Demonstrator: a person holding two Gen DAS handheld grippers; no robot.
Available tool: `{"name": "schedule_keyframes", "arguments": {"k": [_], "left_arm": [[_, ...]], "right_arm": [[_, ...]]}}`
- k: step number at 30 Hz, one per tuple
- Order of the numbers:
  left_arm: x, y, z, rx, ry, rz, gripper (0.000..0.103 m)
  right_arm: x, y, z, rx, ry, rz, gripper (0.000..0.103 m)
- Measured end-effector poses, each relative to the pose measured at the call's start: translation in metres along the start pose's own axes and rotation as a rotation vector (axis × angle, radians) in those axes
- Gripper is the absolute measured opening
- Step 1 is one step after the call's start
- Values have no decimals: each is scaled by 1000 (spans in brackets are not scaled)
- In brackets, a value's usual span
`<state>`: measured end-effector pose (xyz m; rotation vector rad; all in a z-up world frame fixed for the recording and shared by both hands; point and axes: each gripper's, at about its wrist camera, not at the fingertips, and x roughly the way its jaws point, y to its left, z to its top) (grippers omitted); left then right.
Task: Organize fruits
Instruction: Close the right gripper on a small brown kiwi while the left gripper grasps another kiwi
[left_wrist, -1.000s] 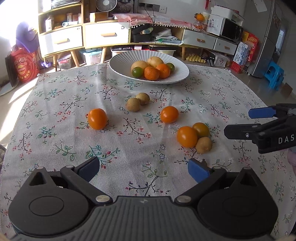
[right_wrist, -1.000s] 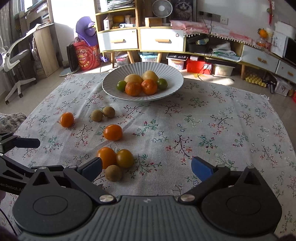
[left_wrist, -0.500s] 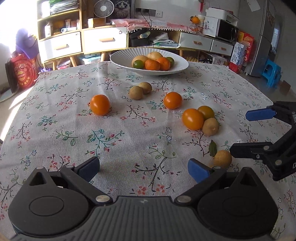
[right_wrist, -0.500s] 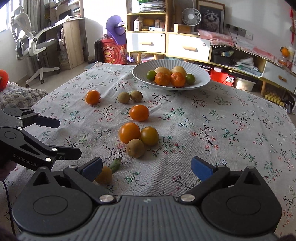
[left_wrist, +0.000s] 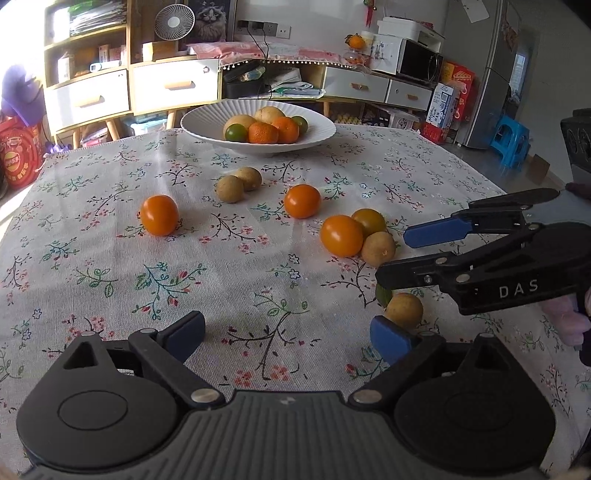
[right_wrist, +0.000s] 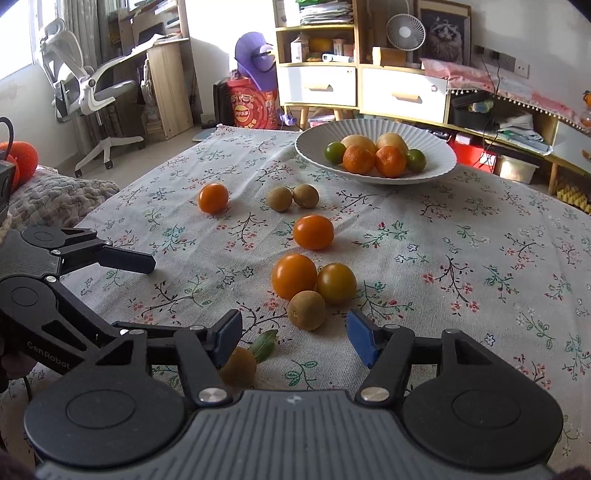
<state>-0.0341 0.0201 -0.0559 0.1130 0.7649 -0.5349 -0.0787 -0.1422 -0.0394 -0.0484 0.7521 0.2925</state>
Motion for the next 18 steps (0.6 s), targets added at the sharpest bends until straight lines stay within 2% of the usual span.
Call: {"name": "schedule_keyframes", "arguments": {"k": [9, 18], "left_arm": [[-1, -17, -1, 63, 11, -103, 77], [0, -38, 0, 125, 20, -200, 70]], "right_arm": [[11, -2, 1, 13, 36, -20, 22], [3, -7, 2, 26, 46, -19, 22]]}}
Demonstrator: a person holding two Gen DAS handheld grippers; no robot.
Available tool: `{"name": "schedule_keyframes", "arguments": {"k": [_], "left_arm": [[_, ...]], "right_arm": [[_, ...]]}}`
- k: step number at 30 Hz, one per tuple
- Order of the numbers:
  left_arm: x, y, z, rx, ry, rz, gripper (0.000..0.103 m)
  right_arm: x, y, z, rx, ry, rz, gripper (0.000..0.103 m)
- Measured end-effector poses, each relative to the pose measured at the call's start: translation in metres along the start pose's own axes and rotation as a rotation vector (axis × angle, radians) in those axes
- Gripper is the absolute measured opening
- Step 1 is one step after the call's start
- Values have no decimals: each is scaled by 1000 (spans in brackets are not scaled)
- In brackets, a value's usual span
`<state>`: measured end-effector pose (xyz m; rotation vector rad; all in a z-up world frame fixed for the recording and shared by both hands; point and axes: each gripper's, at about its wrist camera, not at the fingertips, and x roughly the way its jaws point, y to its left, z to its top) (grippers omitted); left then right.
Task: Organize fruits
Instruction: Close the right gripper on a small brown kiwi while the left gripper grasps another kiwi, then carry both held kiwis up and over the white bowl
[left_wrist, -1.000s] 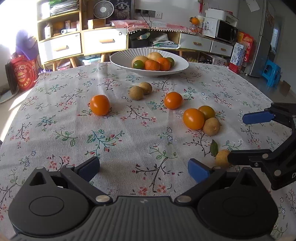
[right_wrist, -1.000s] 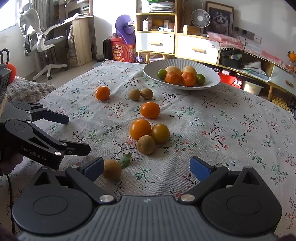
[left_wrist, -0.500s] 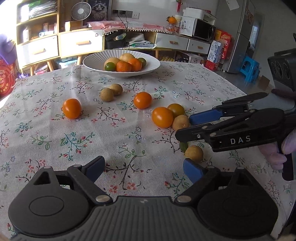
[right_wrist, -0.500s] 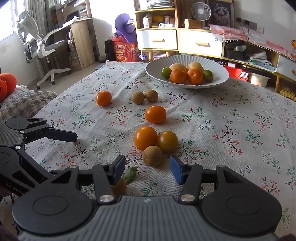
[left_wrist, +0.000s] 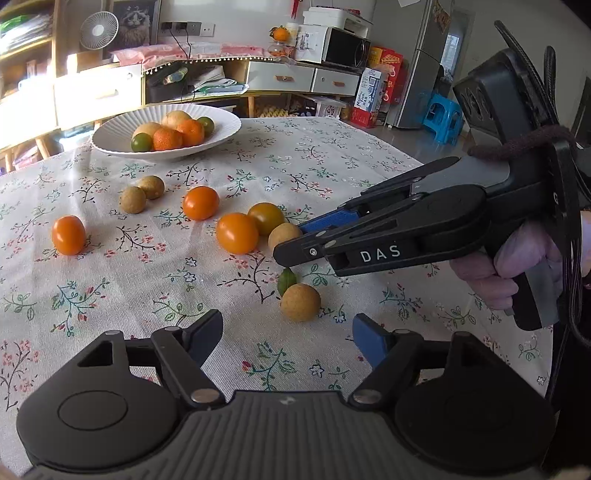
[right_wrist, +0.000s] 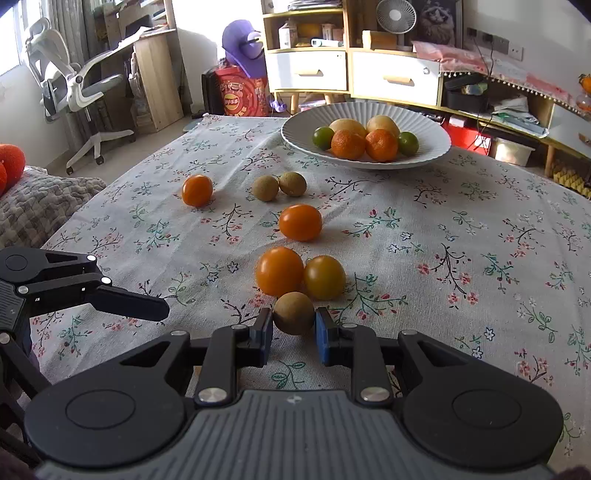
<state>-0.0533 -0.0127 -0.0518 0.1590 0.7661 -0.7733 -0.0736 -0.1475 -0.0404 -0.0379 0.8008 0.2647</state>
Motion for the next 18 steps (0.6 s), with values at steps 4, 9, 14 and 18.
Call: {"name": "schedule_keyframes", "arguments": {"k": [4, 9, 14, 18], "left_arm": [[6, -6, 0, 14, 16, -19, 64], [12, -11, 3, 23, 19, -24, 54], [19, -15, 8, 29, 20, -12, 43], [22, -13, 11, 12, 23, 4, 35]], "right_arm": [[-1, -2, 2, 4, 2, -4, 22], [-2, -4, 4, 6, 4, -10, 22], [-1, -6, 2, 9, 14, -18, 22], [-1, -7, 1, 8, 20, -22, 22]]}}
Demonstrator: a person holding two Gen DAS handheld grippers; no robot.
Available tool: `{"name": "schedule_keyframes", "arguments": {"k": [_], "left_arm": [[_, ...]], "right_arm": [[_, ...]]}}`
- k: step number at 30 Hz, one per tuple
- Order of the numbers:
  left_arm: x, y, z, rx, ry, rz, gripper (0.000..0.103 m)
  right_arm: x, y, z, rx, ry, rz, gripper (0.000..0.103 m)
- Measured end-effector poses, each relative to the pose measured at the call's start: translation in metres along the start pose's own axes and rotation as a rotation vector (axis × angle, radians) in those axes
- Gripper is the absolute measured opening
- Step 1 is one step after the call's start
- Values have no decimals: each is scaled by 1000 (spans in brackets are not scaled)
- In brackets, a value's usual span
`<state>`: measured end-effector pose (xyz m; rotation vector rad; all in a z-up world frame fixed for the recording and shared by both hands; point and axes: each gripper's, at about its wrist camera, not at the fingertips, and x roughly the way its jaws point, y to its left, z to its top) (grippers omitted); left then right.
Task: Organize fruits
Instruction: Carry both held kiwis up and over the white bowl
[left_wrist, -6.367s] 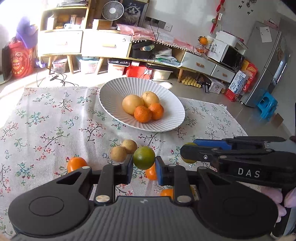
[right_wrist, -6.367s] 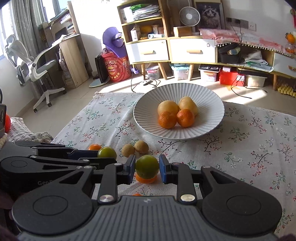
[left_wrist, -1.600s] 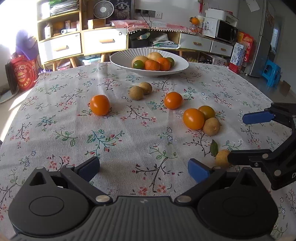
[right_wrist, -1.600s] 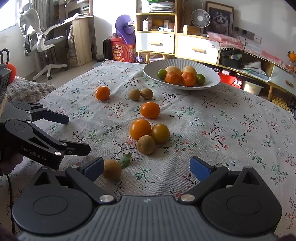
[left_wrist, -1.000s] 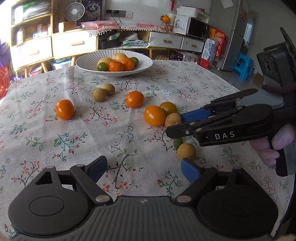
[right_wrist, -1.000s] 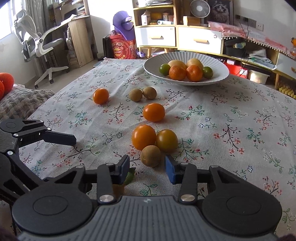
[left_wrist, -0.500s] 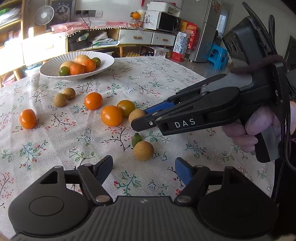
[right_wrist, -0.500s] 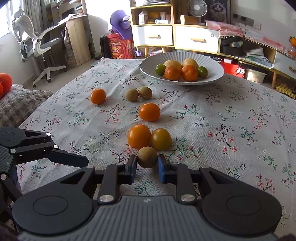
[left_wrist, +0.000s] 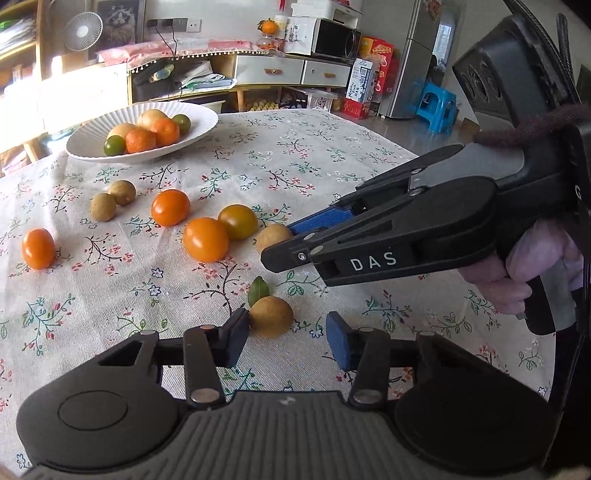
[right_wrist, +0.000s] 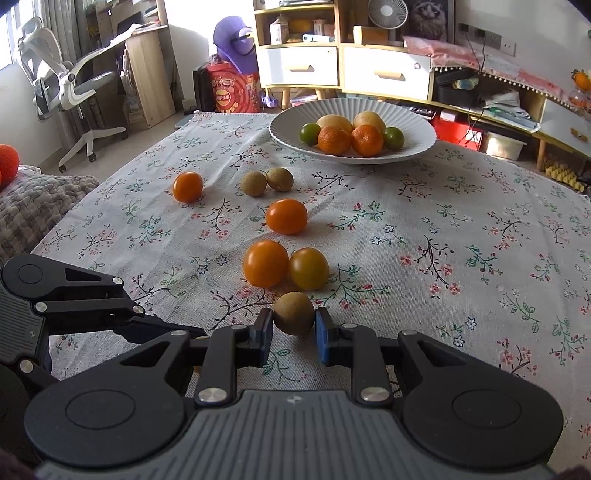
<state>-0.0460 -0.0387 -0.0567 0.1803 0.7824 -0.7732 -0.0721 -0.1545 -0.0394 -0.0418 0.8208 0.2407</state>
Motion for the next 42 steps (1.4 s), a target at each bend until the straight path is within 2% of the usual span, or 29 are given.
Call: {"name": "schedule_keyframes", "arguments": {"k": [5, 28, 42], "left_arm": [[-1, 5, 2, -35, 5, 13, 14], [-13, 25, 16, -132, 13, 99, 14], [-20, 41, 38, -207, -29, 137, 14]], "right_arm": [[-1, 0, -1, -3, 2, 0, 22], [-9, 0, 10, 13, -34, 4, 22], [-13, -8, 29, 57, -80, -1, 22]]}}
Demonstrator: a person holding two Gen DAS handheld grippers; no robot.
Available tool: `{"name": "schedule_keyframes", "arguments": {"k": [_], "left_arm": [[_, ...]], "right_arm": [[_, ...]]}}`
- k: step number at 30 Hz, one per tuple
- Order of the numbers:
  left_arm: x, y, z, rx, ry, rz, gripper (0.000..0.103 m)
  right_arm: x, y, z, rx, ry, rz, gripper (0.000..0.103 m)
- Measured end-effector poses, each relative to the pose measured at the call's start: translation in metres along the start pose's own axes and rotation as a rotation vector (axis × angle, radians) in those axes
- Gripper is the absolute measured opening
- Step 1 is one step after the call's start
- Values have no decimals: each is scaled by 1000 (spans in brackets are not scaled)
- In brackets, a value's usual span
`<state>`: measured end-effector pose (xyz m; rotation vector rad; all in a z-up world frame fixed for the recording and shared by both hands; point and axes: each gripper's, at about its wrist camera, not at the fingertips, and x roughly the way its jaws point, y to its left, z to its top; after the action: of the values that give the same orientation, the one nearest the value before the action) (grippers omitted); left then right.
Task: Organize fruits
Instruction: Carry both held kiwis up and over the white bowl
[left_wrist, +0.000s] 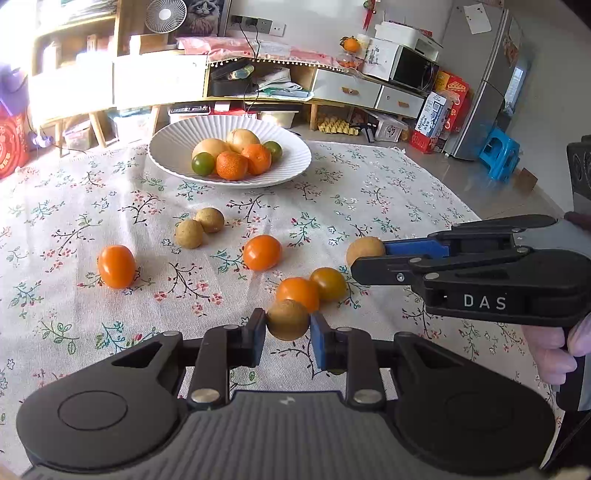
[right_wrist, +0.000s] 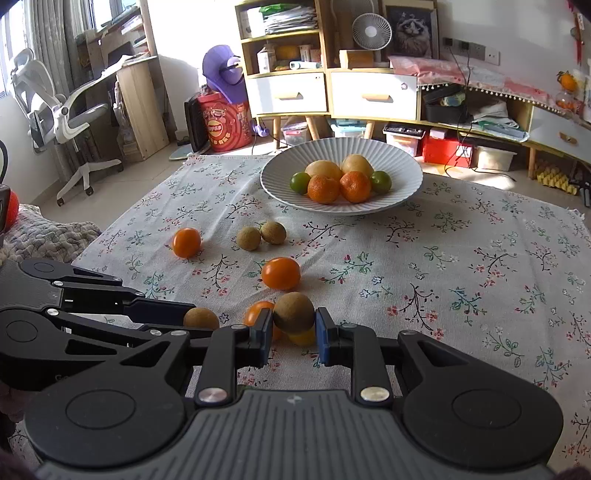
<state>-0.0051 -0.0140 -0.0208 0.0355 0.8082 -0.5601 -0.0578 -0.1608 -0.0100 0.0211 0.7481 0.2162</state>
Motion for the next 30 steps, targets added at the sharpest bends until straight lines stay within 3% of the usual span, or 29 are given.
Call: {"name": "schedule_keyframes", "arguments": {"k": [15, 30], "left_arm": [[10, 11, 36, -65, -58, 31, 14], [35, 52, 81, -164, -94, 37, 14]], "right_arm": [[6, -15, 35, 67, -72, -13, 22], [43, -30, 58, 150, -71, -7, 22]]}}
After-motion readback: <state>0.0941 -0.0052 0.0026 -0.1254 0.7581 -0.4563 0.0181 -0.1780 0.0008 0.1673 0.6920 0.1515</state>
